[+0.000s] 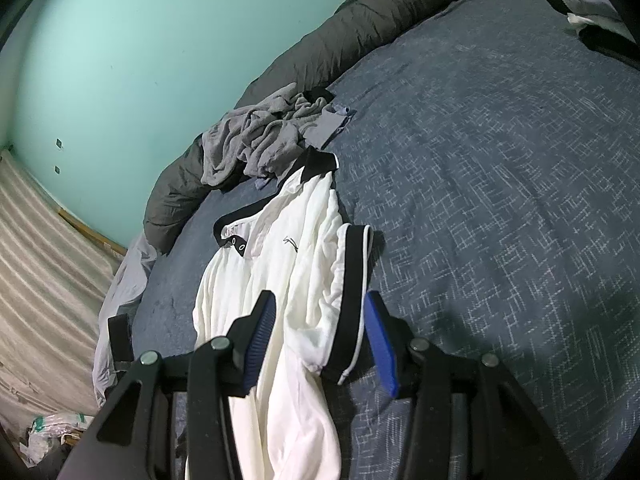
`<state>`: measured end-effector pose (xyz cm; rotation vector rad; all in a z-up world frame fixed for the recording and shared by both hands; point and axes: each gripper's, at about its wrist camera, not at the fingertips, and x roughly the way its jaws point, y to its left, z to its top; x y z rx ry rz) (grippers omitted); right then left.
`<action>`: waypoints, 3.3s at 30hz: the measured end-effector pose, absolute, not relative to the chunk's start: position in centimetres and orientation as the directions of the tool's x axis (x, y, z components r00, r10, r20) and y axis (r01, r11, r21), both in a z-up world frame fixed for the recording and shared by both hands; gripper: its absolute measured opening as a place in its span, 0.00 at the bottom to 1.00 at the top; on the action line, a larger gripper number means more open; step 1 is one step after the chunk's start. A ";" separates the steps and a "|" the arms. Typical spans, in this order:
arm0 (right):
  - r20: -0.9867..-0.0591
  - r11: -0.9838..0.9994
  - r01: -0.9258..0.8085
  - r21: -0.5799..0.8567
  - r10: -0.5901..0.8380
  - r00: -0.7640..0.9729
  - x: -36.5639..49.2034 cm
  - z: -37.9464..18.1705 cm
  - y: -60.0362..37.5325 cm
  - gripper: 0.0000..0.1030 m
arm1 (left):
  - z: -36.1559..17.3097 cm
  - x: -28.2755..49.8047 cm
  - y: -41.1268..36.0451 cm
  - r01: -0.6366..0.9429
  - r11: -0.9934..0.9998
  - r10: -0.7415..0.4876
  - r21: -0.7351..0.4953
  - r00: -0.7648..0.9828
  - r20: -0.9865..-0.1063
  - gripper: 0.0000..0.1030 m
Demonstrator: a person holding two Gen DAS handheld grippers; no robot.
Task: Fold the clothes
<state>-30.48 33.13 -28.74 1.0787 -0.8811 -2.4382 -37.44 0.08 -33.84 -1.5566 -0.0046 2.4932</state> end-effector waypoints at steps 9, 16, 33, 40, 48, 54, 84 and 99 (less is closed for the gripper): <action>-0.541 -0.744 0.045 0.666 -0.524 -0.658 -30.6 -28.7 33.5 0.45 | -29.2 -35.9 -2.5 -0.137 -0.987 0.141 -0.081 -0.509 -0.849 0.04; -0.540 -0.741 0.049 0.670 -0.531 -0.653 -30.5 -28.6 33.5 0.45 | -26.5 -35.0 -7.7 -0.034 -0.999 0.046 -0.033 -0.550 -0.834 0.04; -0.562 -0.751 0.055 0.658 -0.539 -0.627 -31.0 -29.3 32.6 0.45 | -30.0 -34.0 -18.3 0.231 -0.964 0.000 -0.133 -0.497 -0.868 0.04; -0.568 -0.751 0.054 0.658 -0.542 -0.619 -31.3 -29.5 32.6 0.45 | -31.9 -32.6 -19.6 0.271 -0.937 0.062 -0.220 -0.491 -0.869 0.08; -0.569 -0.754 0.059 0.655 -0.543 -0.617 -31.4 -29.6 32.5 0.45 | -31.5 -34.2 -19.9 0.251 -0.950 0.037 -0.186 -0.502 -0.864 0.39; -0.574 -0.757 0.059 0.651 -0.542 -0.614 -31.5 -29.8 32.4 0.45 | -31.3 -35.8 -20.1 0.232 -0.959 0.024 -0.163 -0.506 -0.862 0.39; -0.596 -0.764 0.035 0.644 -0.530 -0.603 -32.2 -30.8 32.8 0.45 | -31.7 -35.0 -23.5 0.327 -0.932 -0.042 -0.155 -0.523 -0.851 0.03; -0.638 -0.781 -0.008 0.625 -0.504 -0.582 -32.6 -32.0 32.5 0.45 | -32.0 -27.9 -17.1 0.239 -0.952 0.001 -0.194 -0.626 -0.780 0.15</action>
